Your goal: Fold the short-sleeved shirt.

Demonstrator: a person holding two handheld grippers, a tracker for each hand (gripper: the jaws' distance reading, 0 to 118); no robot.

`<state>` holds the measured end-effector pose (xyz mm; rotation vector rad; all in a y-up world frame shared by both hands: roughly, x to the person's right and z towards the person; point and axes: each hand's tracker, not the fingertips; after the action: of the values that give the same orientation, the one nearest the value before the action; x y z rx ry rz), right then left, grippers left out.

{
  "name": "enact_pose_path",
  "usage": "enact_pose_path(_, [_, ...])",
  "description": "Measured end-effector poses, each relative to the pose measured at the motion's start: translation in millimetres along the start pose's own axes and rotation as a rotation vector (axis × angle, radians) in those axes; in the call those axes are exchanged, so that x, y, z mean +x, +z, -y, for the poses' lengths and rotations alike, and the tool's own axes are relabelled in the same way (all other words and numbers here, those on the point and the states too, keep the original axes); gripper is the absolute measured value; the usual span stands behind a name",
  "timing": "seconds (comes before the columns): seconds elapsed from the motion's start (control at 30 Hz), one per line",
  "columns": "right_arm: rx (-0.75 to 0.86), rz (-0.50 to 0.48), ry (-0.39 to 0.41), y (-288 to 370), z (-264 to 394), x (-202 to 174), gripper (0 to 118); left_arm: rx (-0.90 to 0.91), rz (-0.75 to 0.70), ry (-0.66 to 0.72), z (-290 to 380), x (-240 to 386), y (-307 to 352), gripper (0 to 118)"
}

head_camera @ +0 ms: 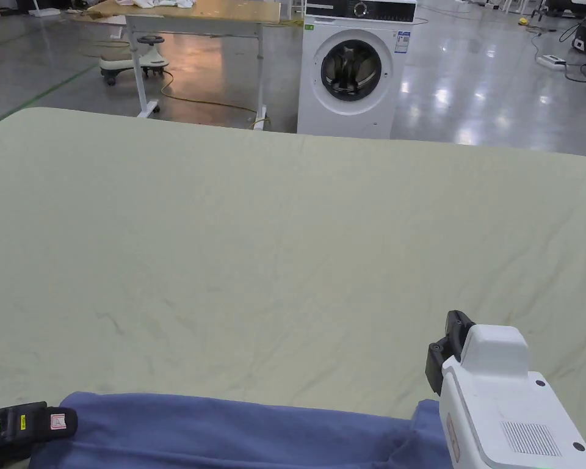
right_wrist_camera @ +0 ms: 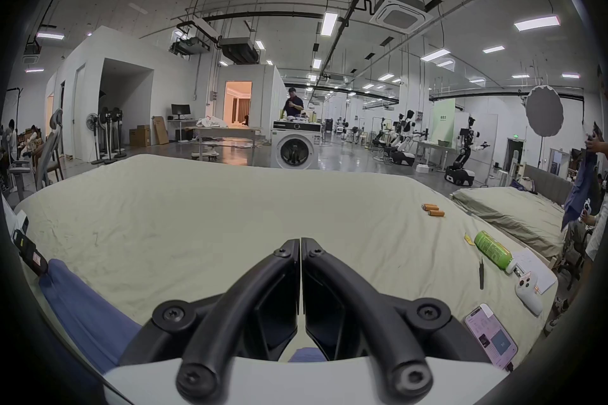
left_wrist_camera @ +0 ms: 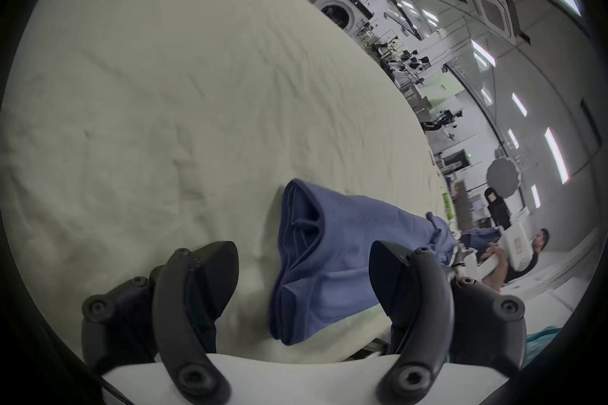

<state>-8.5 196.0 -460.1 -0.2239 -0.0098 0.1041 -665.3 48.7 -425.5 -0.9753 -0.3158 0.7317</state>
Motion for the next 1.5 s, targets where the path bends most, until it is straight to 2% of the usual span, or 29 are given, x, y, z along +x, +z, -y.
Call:
enact_pose_path(0.1, [-0.012, 0.009, 0.003, 2, 1, 3, 0, 0.026, 0.107, 0.014, 1, -3, -14, 84])
enact_pose_path(0.17, [-0.018, 0.012, 0.004, 2, 3, 4, 0, -0.039, 0.175, 0.069, 7, -3, -30, 79])
enact_pose_path(0.23, [-0.024, 0.014, 0.005, 1, 4, 4, 0, -0.081, 0.182, 0.063, 10, 3, -42, 63])
enact_pose_path(0.27, [-0.028, 0.013, 0.004, 1, 5, 4, 0, -0.082, 0.169, 0.044, 9, 4, -46, 49])
enact_pose_path(0.3, [-0.033, 0.011, 0.001, 0, 5, 4, 0, -0.08, 0.147, 0.037, 10, 6, -49, 25])
enact_pose_path(0.33, [-0.036, 0.008, -0.001, 0, 6, 3, 0, -0.081, 0.123, 0.038, 11, 7, -51, 15])
enact_pose_path(0.4, [-0.04, 0.005, 0.001, 0, 6, 3, 0, -0.077, 0.122, 0.063, 15, 7, -52, 10])
enact_pose_path(0.5, [-0.038, 0.002, 0.011, 2, 5, 1, 0, -0.056, 0.12, 0.075, 18, 13, -48, 7])
enact_pose_path(0.9, [-0.032, 0.001, 0.022, -1, 2, 10, 0, 0.027, 0.044, -0.063, -13, 57, 7, 4])
enact_pose_path(1.0, [-0.031, 0.002, 0.021, -3, 1, 13, 0, 0.071, -0.051, -0.131, -29, 71, 39, 4])
enact_pose_path(1.23, [-0.037, -0.005, 0.029, -5, 2, 15, 0, 0.118, -0.229, -0.163, -43, 92, 97, 4])
enact_pose_path(1.37, [-0.039, -0.008, 0.023, -6, 3, 15, 0, 0.114, -0.232, -0.189, -36, 116, 91, 4])
enact_pose_path(1.5, [-0.044, -0.013, 0.017, -6, 5, 14, 0, 0.075, -0.125, -0.218, -27, 146, 59, 4])
